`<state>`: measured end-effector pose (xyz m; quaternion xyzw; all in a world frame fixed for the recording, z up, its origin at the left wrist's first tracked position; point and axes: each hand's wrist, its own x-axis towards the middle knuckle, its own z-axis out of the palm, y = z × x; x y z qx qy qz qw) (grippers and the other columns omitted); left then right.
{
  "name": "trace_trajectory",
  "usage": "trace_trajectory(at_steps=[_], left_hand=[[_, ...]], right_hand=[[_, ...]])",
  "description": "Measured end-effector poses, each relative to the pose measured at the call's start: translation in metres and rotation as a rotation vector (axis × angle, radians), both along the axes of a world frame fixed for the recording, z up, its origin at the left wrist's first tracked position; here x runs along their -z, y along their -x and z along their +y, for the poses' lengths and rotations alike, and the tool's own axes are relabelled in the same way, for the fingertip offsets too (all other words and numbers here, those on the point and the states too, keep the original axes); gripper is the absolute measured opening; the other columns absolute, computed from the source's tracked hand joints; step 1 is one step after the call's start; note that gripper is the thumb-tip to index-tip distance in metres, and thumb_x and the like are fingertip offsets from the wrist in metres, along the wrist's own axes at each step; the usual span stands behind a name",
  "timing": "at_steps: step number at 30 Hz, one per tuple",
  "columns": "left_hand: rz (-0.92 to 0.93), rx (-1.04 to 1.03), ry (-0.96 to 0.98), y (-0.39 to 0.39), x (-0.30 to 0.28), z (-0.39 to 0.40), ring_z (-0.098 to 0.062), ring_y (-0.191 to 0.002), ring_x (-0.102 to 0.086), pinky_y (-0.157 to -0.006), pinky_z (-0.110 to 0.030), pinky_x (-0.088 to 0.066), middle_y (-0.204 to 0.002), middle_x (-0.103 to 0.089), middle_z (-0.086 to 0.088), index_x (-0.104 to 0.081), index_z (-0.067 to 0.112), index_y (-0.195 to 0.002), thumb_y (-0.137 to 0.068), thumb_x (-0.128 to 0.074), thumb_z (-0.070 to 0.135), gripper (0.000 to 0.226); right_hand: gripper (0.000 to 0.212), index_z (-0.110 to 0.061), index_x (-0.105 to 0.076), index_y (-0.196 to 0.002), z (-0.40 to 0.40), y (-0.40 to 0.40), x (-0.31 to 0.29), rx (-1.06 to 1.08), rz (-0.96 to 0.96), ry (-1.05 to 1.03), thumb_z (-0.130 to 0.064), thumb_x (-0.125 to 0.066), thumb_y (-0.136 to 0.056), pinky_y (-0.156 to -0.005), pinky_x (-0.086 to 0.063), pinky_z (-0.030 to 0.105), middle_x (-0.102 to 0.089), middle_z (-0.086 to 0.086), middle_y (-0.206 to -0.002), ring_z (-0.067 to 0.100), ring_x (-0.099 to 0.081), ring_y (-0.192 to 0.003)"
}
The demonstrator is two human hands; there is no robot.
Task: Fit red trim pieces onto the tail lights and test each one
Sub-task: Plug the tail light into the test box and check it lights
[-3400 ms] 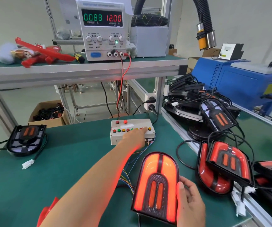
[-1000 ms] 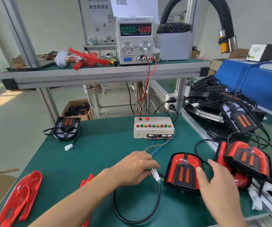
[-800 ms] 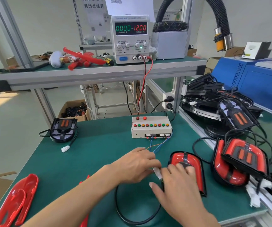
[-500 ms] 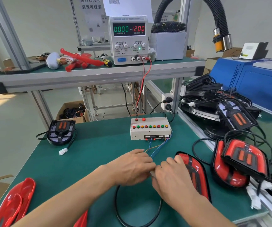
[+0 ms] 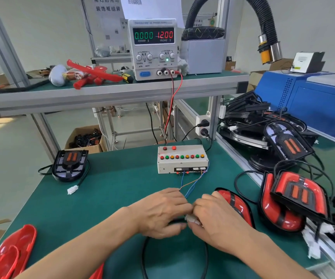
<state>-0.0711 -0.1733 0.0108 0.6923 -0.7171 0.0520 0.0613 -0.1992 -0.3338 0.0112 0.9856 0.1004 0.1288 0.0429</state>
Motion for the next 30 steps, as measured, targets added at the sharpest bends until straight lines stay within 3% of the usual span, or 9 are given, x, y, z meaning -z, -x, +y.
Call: trace_trajectory(at_steps=[3, 7, 10, 14, 21, 25, 28, 30], left_hand=[[-0.063, -0.016, 0.019, -0.002, 0.003, -0.002, -0.025, -0.092, -0.051, -0.096, -0.034, -0.042, -0.095, -0.058, -0.002, -0.056, 0.013, -0.099, -0.106, -0.045, 0.044, 0.034], [-0.067, 0.024, 0.029, -0.005, 0.004, -0.007, -0.027, -0.095, -0.054, -0.094, -0.038, -0.046, -0.097, -0.06, -0.006, -0.057, 0.009, -0.095, -0.109, -0.045, 0.035, 0.032], [-0.026, 0.047, 0.028, -0.009, 0.005, -0.009, -0.03, -0.1, -0.055, -0.097, -0.04, -0.045, -0.1, -0.061, -0.01, -0.058, 0.005, -0.097, -0.109, -0.045, 0.027, 0.028], [0.034, 0.082, 0.052, -0.006, 0.01, -0.012, -0.033, -0.098, -0.055, -0.095, -0.041, -0.047, -0.098, -0.06, -0.013, -0.058, 0.002, -0.095, -0.108, -0.048, 0.02, 0.024], [0.068, 0.121, 0.016, -0.007, 0.017, -0.007, -0.031, -0.105, -0.054, -0.096, -0.042, -0.047, -0.101, -0.059, -0.012, -0.057, 0.003, -0.098, -0.108, -0.047, 0.02, 0.023], [0.072, 0.094, -0.043, -0.008, 0.02, -0.004, -0.03, -0.114, -0.053, -0.096, -0.043, -0.047, -0.108, -0.059, -0.012, -0.058, 0.002, -0.104, -0.11, -0.042, 0.023, 0.027], [0.067, 0.019, -0.044, -0.022, 0.019, 0.009, -0.026, -0.131, -0.048, -0.103, -0.042, -0.045, -0.124, -0.058, -0.011, -0.058, 0.004, -0.109, -0.111, -0.036, 0.026, 0.031], [0.036, 0.019, -0.032, -0.023, 0.017, 0.01, -0.025, -0.133, -0.047, -0.107, -0.039, -0.043, -0.125, -0.06, -0.01, -0.058, 0.005, -0.11, -0.111, -0.037, 0.026, 0.03]], right_hand=[[0.04, -0.024, -0.06, -0.088, -0.006, 0.0, 0.002, -0.005, 0.047, -0.027, -0.046, -0.029, -0.102, -0.088, -0.034, 0.038, -0.063, -0.003, -0.097, 0.022, -0.053, -0.094], [0.043, -0.022, -0.061, -0.09, -0.01, 0.0, 0.004, -0.031, 0.055, -0.017, -0.049, -0.028, -0.102, -0.087, -0.035, 0.037, -0.062, -0.003, -0.096, 0.022, -0.052, -0.093], [0.041, -0.022, -0.06, -0.088, -0.012, -0.001, 0.001, -0.051, 0.054, -0.029, -0.049, -0.033, -0.101, -0.083, -0.028, 0.033, -0.062, -0.002, -0.094, 0.021, -0.051, -0.091], [0.036, -0.02, -0.058, -0.083, -0.011, -0.001, -0.005, -0.06, 0.103, -0.042, -0.044, -0.038, -0.101, -0.085, -0.031, 0.036, -0.063, 0.002, -0.092, 0.024, -0.052, -0.092], [0.039, -0.018, -0.059, -0.079, -0.009, 0.0, -0.001, -0.047, 0.156, -0.077, -0.044, -0.037, -0.099, -0.08, -0.021, 0.03, -0.059, -0.002, -0.084, 0.019, -0.046, -0.088], [0.038, -0.017, -0.057, -0.071, -0.01, -0.002, 0.002, -0.049, 0.196, -0.083, -0.042, -0.041, -0.095, -0.081, -0.024, 0.033, -0.055, -0.004, -0.079, 0.02, -0.045, -0.084], [0.042, -0.018, -0.054, -0.061, -0.013, 0.005, 0.008, -0.056, 0.241, -0.105, -0.043, -0.041, -0.091, -0.082, -0.026, 0.032, -0.05, -0.012, -0.088, 0.017, -0.041, -0.083], [0.046, -0.019, -0.055, -0.062, -0.013, 0.007, 0.013, -0.037, 0.225, -0.139, -0.051, -0.038, -0.091, -0.085, -0.028, 0.033, -0.056, -0.013, -0.097, 0.015, -0.041, -0.084]])
